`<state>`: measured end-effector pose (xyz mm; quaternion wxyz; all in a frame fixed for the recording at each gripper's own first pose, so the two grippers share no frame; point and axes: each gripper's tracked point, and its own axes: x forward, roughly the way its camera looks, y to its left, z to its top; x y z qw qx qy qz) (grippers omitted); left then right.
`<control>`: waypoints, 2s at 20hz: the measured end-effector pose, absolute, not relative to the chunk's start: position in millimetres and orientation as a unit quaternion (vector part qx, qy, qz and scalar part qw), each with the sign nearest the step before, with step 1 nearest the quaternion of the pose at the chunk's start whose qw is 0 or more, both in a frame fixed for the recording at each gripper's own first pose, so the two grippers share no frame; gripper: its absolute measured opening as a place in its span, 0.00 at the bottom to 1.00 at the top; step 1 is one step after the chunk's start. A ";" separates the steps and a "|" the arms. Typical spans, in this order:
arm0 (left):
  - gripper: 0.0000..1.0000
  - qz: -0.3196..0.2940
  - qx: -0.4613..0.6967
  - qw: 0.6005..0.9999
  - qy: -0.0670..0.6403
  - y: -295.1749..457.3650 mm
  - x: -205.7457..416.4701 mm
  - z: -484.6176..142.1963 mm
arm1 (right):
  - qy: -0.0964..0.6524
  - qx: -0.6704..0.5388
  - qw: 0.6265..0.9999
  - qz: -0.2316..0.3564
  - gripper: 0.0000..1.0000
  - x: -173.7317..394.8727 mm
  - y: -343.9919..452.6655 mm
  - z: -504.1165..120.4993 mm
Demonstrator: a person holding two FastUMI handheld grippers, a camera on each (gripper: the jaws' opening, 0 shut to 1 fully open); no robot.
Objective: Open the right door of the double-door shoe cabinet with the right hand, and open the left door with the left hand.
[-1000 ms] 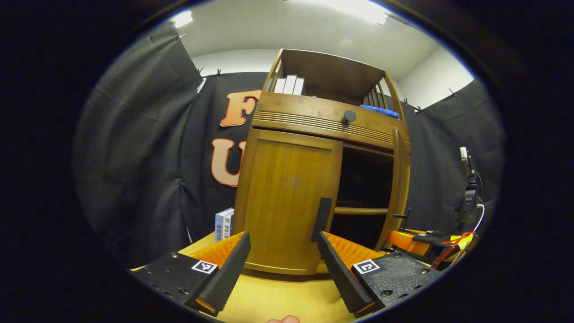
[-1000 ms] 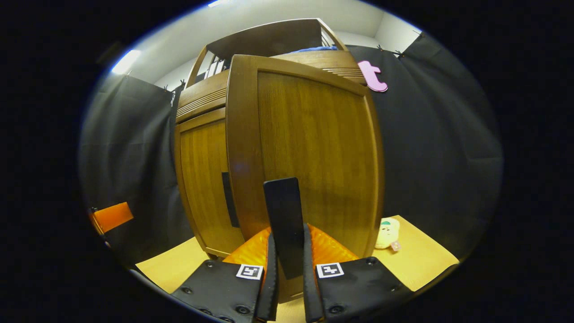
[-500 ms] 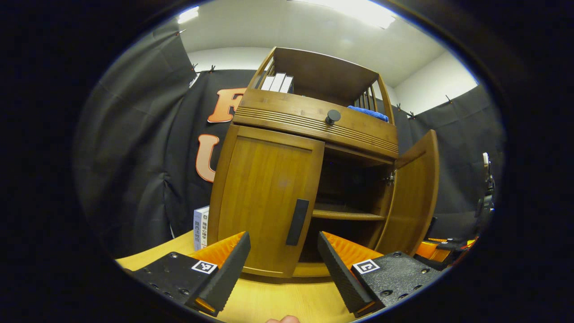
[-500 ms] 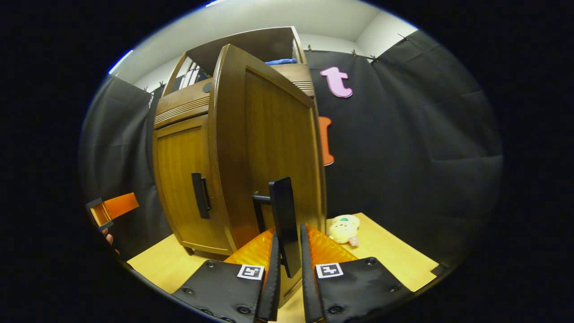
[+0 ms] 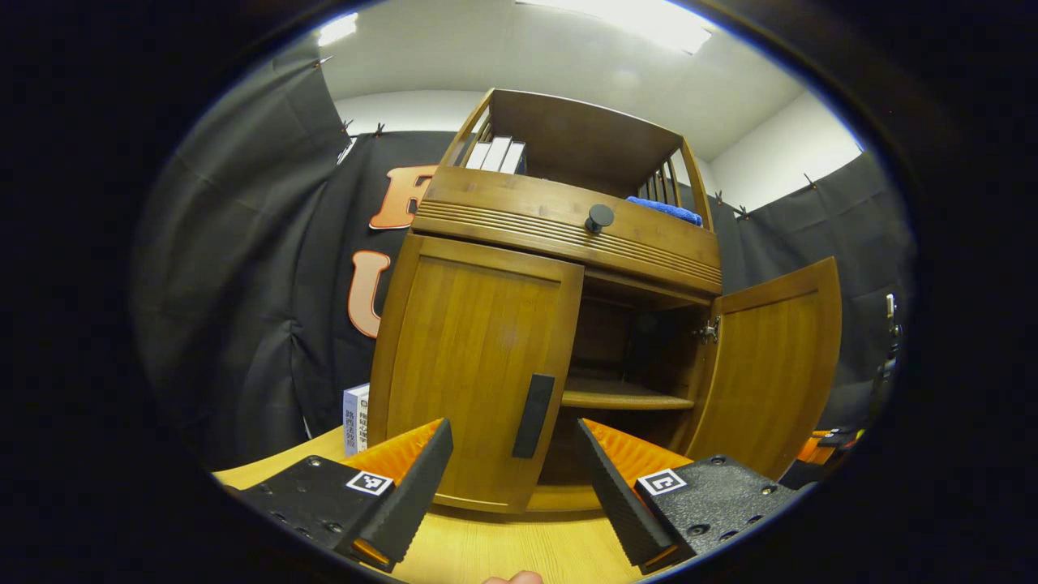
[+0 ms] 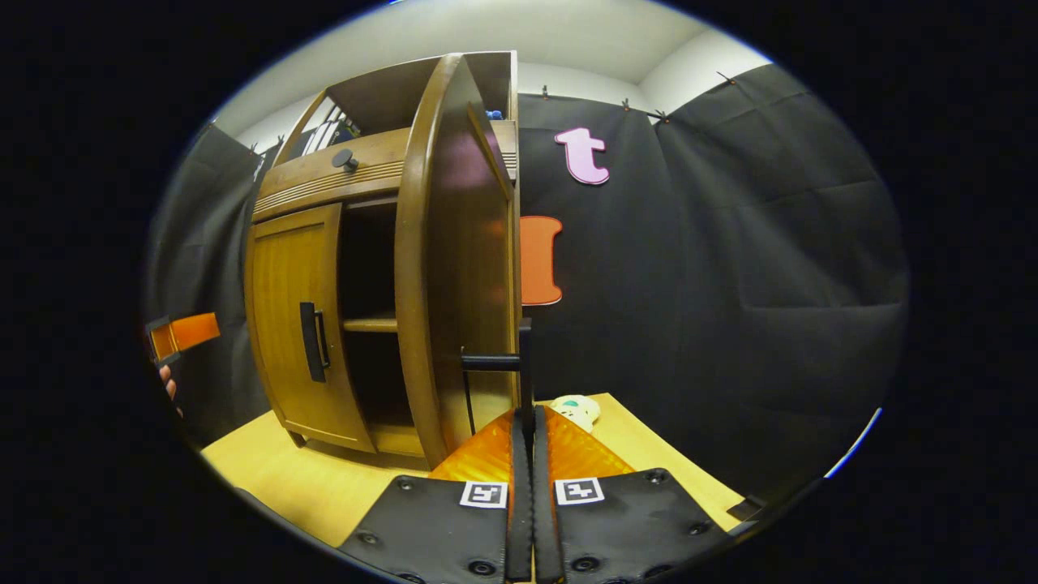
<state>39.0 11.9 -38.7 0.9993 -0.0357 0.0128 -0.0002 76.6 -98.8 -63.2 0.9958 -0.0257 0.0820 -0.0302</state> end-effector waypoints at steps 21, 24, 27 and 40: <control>0.93 -0.008 0.007 0.999 0.044 -15.8 175.2 -105.9 | 0.042 -0.014 0.985 -0.165 0.11 -106.5 -211.6 -16.7; 0.95 0.000 -0.001 0.998 0.058 -11.6 191.1 -121.4 | 0.025 -0.022 0.983 -0.183 0.45 -124.1 -212.8 -7.5; 0.86 -0.006 0.018 0.999 0.049 -6.2 199.1 -122.8 | 0.031 -0.013 0.981 -0.189 0.78 -137.7 -210.0 -12.7; 0.29 -0.048 0.033 0.994 0.090 -2.9 183.0 -92.0 | 0.053 -0.024 0.987 -0.148 0.83 -120.0 -164.5 -24.2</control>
